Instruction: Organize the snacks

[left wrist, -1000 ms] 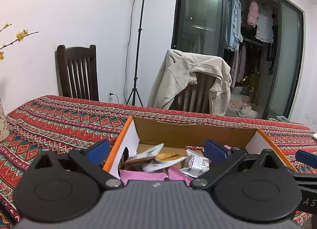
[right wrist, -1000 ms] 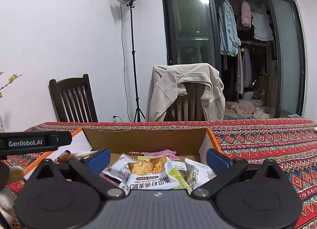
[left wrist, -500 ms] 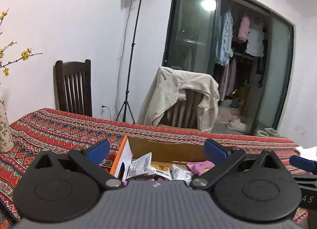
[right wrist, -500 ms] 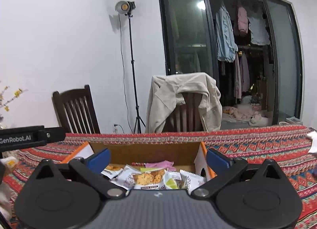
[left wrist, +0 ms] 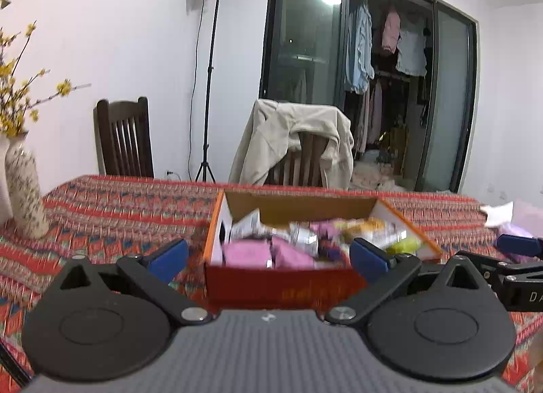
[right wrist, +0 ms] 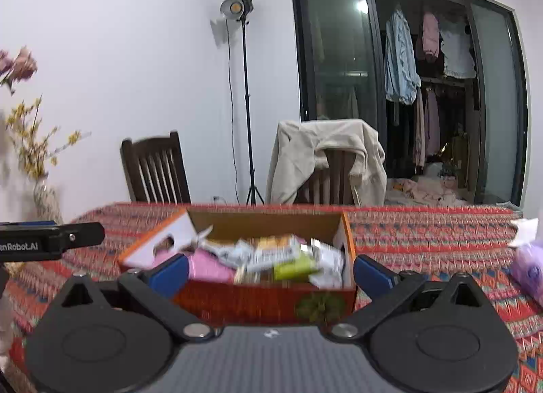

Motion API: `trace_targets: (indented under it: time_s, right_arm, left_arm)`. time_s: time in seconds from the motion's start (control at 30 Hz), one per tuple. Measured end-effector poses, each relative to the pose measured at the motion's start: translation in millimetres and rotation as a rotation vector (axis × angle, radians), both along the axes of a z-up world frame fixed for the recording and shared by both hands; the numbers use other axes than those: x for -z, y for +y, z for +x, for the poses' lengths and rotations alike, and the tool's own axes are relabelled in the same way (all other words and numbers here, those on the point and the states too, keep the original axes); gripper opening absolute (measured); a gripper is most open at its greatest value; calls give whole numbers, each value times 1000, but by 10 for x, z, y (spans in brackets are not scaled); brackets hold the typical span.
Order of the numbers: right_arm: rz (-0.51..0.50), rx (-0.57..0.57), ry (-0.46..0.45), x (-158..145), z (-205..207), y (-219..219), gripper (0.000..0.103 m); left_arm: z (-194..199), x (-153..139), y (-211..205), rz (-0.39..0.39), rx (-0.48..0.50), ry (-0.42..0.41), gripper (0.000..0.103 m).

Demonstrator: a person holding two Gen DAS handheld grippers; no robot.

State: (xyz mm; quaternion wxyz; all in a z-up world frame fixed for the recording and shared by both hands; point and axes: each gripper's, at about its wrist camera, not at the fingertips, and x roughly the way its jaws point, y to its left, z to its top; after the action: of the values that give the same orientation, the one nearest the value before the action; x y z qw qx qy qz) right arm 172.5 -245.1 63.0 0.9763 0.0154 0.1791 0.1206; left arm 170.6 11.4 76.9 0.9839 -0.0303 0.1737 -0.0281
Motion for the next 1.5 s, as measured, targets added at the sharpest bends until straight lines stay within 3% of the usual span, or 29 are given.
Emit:
trace_targets:
  time_s: [0.53,1.5]
  right_arm:
    - [-21,-54,138,505,-445,84,103]
    - [-14,-57,165,558,-516,134,103]
  left_arm:
    - [-488,581,43,17,25,121,103]
    - [-576,602,31,24,25,132,103]
